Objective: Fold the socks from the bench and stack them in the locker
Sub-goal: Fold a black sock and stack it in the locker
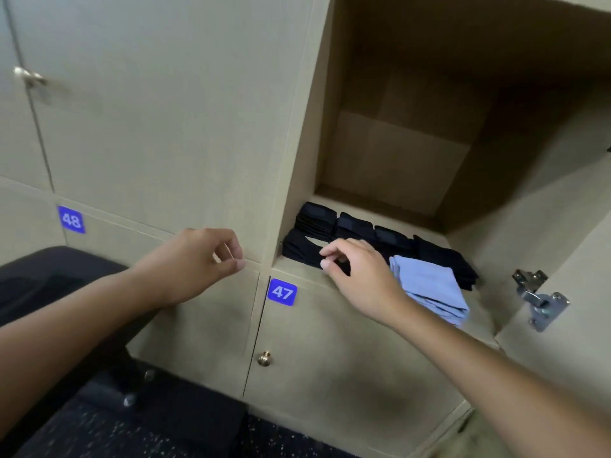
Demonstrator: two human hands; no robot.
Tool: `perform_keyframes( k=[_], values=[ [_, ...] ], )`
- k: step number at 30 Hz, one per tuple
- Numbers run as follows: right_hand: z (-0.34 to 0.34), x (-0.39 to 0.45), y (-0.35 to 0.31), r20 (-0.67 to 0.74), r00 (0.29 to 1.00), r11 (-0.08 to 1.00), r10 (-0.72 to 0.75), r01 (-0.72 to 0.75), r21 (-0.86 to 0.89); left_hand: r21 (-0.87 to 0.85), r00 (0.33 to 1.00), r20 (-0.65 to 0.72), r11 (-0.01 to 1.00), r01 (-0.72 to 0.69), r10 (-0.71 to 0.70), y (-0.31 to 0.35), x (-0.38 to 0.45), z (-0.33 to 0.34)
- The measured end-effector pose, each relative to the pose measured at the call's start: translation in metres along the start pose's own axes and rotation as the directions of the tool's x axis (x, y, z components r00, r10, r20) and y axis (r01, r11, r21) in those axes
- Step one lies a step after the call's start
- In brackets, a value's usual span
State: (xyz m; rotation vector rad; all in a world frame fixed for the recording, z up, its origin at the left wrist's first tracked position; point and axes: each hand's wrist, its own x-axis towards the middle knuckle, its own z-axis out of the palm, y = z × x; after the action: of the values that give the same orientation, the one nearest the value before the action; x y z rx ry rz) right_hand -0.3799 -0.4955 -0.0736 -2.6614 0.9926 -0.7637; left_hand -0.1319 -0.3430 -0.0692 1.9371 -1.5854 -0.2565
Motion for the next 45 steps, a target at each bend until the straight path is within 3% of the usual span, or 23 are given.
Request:
perform_keyframes(
  k=[7, 15, 22, 26, 39, 42, 45],
  values=[
    [0.026, -0.002, -0.025, 0.186, 0.973, 0.984, -0.138, 0.114, 0.135, 0.069, 0.991, 0.016, 0.989, 0.130, -0.132, -0.034, -0.013, -0.024],
    [0.052, 0.013, -0.059, 0.344, 0.918, 0.957, -0.197, 0.103, 0.273, 0.151, 0.938, -0.052, 0.926, 0.346, -0.342, -0.093, -0.021, -0.041],
    [0.078, 0.020, -0.086, 0.400, 0.882, 0.937, -0.250, 0.117, 0.328, 0.475, 0.844, 0.123, 0.778, 0.412, -0.522, -0.140, -0.023, -0.036],
    [0.086, 0.022, -0.093, 0.422, 0.867, 0.932, -0.265, 0.118, 0.343, 0.516, 0.822, 0.200, 0.771, 0.374, -0.533, -0.154, -0.019, -0.029],
    [0.093, 0.021, -0.092, 0.504, 0.830, 0.949, -0.241, 0.092, 0.302, 0.606, 0.836, 0.195, 0.733, 0.308, -0.513, -0.166, -0.014, -0.030],
    [0.092, 0.020, -0.092, 0.500, 0.833, 0.947, -0.238, 0.084, 0.311, 0.543, 0.867, 0.137, 0.769, 0.338, -0.479, -0.162, -0.013, -0.036],
    [0.090, 0.020, -0.092, 0.489, 0.841, 0.945, -0.229, 0.071, 0.320, 0.390, 0.895, -0.015, 0.822, 0.415, -0.446, -0.156, -0.010, -0.041]
  ],
)
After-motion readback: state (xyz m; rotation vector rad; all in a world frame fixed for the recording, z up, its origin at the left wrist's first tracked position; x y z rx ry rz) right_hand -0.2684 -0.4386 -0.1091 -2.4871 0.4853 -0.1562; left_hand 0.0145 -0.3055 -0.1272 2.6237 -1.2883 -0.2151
